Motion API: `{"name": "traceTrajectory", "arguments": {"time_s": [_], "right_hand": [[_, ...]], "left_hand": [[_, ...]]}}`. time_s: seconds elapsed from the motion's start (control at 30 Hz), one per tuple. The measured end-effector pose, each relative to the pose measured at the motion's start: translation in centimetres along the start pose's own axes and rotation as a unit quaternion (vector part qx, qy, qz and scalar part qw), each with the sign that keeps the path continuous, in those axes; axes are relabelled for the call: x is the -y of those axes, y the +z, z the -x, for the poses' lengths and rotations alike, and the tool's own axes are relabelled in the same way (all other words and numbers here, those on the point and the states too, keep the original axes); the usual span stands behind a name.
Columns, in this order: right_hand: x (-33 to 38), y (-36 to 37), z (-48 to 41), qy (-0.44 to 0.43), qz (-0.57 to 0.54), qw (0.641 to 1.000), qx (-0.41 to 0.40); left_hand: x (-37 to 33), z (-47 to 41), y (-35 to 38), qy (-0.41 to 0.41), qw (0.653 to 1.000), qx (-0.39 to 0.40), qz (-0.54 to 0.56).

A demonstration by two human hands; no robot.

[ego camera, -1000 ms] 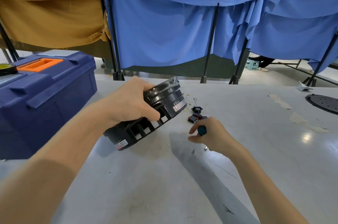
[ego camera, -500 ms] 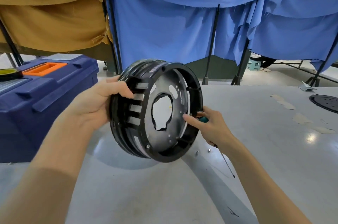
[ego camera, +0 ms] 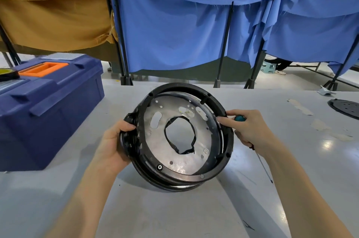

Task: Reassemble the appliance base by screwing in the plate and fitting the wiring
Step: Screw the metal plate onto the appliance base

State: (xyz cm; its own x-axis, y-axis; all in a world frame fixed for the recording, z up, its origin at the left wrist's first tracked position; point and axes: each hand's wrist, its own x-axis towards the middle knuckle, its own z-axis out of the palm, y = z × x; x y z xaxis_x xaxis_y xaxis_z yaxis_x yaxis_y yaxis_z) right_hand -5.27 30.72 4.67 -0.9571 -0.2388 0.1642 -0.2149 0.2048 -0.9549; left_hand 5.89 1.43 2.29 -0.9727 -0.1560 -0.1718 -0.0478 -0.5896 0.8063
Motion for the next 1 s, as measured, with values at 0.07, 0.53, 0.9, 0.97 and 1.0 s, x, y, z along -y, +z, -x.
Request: {"name": "traceTrajectory", "arguments": {"time_s": [0.07, 0.53, 0.9, 0.97, 1.0], "right_hand": [[0.0, -0.3, 0.0, 0.005, 0.024, 1.0, 0.004], [0.1, 0.0, -0.2, -0.005, 0.106, 0.993, 0.05], [-0.2, -0.9, -0.4, 0.0, 0.005, 0.997, 0.073], [-0.2, -1.1, -0.4, 0.006, -0.015, 0.996, 0.085], [-0.2, -1.1, -0.4, 0.006, -0.022, 0.995, 0.092]], "left_hand": [[0.7, -0.1, -0.5, -0.011, 1.0, 0.009, 0.018], [3.5, -0.1, -2.2, -0.016, 0.997, 0.006, 0.079], [3.8, -0.6, -3.1, 0.004, 0.995, 0.053, 0.085], [3.8, -0.7, -3.3, 0.001, 0.996, 0.052, 0.074], [3.8, -0.7, -3.4, 0.001, 0.996, 0.055, 0.069]]}}
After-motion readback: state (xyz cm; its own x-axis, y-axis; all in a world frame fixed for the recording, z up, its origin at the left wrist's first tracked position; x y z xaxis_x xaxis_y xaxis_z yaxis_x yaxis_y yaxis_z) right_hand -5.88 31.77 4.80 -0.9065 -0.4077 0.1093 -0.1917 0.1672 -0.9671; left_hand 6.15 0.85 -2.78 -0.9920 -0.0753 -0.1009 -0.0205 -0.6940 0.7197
